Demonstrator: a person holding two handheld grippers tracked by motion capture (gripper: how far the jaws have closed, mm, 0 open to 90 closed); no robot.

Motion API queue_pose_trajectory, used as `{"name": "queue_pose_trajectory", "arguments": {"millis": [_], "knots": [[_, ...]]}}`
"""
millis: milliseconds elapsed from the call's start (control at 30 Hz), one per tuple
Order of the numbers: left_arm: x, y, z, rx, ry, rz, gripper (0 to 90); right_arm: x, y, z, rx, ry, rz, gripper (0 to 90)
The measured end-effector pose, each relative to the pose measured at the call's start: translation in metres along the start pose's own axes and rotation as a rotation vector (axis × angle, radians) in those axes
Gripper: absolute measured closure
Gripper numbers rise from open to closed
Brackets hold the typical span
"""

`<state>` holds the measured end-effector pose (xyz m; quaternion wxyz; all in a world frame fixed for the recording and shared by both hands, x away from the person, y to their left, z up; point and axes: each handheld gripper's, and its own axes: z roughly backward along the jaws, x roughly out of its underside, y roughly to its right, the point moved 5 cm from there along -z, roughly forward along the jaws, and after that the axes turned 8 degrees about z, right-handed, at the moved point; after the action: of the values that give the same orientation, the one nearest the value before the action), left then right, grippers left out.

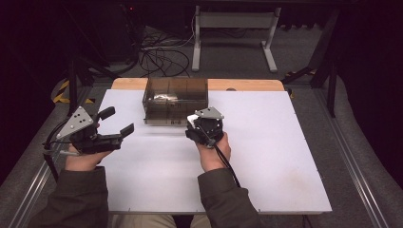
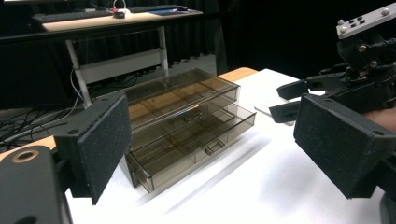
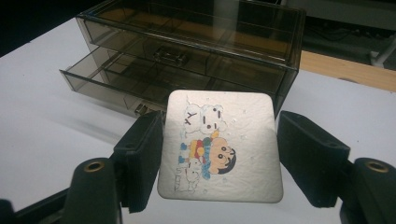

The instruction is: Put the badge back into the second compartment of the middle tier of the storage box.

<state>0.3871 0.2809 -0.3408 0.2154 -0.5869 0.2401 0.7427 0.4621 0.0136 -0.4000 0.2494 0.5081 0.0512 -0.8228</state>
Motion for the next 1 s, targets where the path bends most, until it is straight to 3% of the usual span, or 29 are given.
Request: {"name": "queue_pose_trajectory", "arguments": {"millis": [1000], "knots": [[0.000, -0.001, 0.001, 0.002, 0.000, -0.008, 12.6, -0.021, -0.017, -0.038, -0.042, -0.020, 0.018, 33.8]]}}
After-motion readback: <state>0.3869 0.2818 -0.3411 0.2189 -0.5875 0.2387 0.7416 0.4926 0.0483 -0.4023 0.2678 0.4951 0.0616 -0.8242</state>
